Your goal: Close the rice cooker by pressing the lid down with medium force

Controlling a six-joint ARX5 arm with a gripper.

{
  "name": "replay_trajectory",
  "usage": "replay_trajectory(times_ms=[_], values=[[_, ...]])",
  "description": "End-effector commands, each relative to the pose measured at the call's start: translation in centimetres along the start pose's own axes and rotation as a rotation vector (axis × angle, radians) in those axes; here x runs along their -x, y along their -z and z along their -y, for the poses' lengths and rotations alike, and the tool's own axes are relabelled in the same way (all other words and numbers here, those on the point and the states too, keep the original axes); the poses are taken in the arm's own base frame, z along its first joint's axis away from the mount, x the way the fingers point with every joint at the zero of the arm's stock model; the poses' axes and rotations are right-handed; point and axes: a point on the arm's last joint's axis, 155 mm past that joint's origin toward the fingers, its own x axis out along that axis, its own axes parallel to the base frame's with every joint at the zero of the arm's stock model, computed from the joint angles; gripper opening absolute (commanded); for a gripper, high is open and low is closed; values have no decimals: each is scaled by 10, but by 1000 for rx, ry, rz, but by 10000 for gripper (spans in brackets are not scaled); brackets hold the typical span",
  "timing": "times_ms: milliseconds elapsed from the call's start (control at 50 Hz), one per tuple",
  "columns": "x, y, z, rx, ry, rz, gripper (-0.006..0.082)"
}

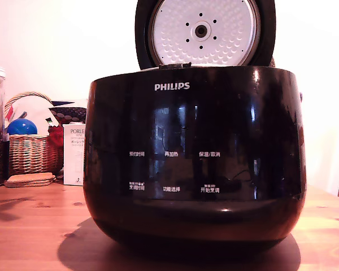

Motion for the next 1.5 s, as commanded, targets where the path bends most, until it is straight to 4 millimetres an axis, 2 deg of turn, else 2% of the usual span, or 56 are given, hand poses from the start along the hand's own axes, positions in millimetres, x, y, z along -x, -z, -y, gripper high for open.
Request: replay_trajectory(times_ms=[0,160,300,360,380,480,760,920,1080,1480], values=[[7,-36,-21,118,-29,162,-24],[5,-47,-21,190,59,229,-24],[-4,-52,-18,240,156,257,-24],[-12,-53,-21,268,173,257,-24],[-13,-56,-15,283,222,264,-24],[-25,-66,-14,310,291,278,-24],[-50,-107,1,378,523,340,-24],[-70,-109,11,430,625,325,-24],[-92,-100,35,453,688,280,-24],[-124,-87,119,437,837,191,-24]])
